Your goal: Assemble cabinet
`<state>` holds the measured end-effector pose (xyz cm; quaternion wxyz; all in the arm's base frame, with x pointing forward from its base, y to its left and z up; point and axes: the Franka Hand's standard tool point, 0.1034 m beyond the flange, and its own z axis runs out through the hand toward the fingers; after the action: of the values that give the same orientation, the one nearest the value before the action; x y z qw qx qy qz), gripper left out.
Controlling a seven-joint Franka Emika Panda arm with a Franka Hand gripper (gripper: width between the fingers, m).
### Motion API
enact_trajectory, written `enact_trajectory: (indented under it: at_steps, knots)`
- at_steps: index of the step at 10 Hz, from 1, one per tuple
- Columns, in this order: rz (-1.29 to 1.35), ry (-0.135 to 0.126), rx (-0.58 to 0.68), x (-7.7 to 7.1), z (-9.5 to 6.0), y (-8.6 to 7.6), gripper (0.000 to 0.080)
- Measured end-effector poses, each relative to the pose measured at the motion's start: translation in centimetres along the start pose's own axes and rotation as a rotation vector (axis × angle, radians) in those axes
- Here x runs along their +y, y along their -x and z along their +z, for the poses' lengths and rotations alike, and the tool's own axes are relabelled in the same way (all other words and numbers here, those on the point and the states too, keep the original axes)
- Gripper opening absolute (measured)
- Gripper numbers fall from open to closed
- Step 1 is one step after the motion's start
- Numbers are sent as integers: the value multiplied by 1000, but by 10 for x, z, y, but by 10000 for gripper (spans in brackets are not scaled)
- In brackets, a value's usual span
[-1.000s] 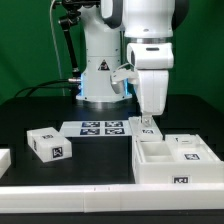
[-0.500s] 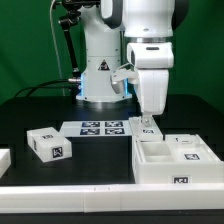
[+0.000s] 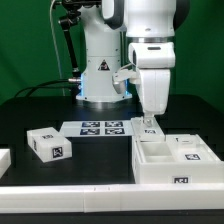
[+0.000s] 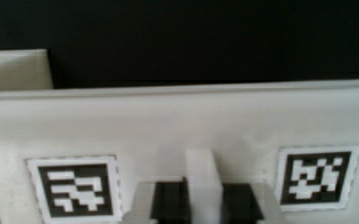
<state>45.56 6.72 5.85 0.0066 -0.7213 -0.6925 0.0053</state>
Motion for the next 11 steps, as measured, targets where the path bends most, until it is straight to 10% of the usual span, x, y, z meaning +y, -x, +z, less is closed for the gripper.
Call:
enact_trajectory:
  at_steps: [11]
  knots:
    - [4, 22, 11, -1, 0, 0, 68]
